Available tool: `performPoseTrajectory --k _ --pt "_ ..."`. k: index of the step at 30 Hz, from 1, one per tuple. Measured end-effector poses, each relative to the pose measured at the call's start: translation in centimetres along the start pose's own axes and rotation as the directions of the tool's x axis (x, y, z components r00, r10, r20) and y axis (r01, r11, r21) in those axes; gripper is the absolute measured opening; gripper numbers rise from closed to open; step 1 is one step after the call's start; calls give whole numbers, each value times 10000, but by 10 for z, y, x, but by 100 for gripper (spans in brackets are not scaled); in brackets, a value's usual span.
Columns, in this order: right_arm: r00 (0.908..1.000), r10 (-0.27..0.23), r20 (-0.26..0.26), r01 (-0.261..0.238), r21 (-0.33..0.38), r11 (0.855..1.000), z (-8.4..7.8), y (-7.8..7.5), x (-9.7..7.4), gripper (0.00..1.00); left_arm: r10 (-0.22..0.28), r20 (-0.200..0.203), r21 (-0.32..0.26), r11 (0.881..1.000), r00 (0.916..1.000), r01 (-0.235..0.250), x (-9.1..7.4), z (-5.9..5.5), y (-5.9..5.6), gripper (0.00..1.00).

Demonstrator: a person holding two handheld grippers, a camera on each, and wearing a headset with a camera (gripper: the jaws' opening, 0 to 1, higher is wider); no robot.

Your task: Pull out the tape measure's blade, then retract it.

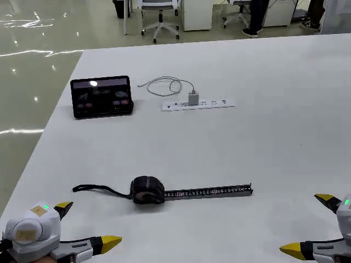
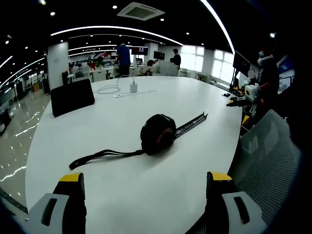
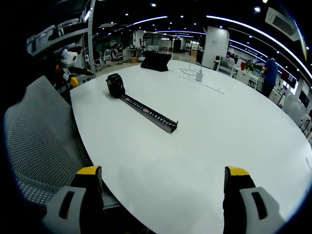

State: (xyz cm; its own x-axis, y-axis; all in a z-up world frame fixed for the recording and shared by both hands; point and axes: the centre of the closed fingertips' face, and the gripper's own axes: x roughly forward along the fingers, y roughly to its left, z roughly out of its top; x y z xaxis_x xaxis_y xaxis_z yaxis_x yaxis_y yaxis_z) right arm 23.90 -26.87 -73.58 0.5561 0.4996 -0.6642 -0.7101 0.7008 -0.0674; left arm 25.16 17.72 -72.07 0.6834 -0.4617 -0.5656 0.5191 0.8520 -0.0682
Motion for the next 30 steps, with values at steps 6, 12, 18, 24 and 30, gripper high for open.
performPoseTrajectory --k 6,12,18,24,30 --pt "9999 36 -107 -39 -283 9996 2 -1 1 100 -59 91 -74 10000 9999 60 5 3 0 100" --pt "9999 111 -31 -113 -779 9969 17 -10 3 100 -120 135 108 9999 9998 119 15 20 -7 100" --pt "9993 384 -19 -383 -1180 9923 35 -16 0 100 244 330 -119 9996 9992 -240 26 40 -6 100" --pt "9986 463 -265 -499 -1563 9864 41 -20 1 100 256 392 -437 9988 9989 -239 38 53 -19 100" --pt "9962 725 -472 -799 -1786 9807 42 -15 6 100 990 350 -1043 9900 9945 -949 48 54 -24 100"
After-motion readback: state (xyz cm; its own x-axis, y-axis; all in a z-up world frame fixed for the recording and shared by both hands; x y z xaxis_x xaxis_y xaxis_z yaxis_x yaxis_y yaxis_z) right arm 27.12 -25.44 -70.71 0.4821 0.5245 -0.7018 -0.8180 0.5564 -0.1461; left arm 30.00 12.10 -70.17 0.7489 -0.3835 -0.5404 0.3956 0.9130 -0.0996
